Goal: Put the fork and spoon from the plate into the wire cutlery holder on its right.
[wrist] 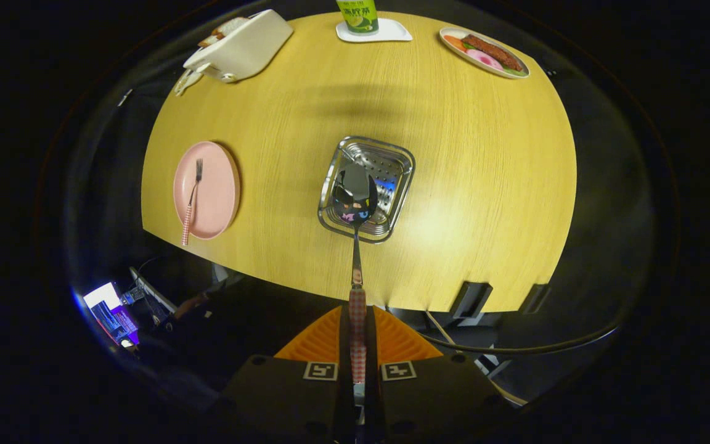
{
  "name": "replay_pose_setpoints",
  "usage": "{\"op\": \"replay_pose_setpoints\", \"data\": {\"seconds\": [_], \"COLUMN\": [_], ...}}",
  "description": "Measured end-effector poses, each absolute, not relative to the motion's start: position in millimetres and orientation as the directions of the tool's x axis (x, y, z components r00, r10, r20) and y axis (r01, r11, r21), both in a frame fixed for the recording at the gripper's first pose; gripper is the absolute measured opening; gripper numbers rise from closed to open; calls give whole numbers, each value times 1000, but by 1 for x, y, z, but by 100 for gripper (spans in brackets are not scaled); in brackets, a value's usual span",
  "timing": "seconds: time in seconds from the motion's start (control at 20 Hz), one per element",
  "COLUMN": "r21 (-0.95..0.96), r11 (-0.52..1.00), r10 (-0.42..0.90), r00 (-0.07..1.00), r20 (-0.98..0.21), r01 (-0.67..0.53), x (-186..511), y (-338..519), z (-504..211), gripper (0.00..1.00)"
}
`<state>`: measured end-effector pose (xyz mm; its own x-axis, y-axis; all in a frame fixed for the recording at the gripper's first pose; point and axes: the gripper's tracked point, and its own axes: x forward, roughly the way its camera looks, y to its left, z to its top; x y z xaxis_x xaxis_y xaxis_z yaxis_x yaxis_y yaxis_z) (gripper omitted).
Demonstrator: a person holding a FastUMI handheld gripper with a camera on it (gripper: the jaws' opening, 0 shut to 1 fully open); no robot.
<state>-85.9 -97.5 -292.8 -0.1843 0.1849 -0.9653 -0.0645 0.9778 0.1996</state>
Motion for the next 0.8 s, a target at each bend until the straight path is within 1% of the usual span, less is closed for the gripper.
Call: {"op": "replay_pose_setpoints", "data": {"seconds": [0.15,0.35,0.6,0.65,0.8], "r21": [192,169,168,169,167], "r11": [979,984,984,984,984], "r10": [166,132,128,128,128], "r00": [-300,-402,-425,-423,-406], "r20": [-939,-906,-896,-897,-905], "r01": [-60,-58,-59,-60,-62], "x": [-79,-70,-54,-52,-44], "y": [-102,-103,-99,-98,-99], "z": [-303,-313,-326,-328,-328], "gripper": [11,11,11,13,15]}}
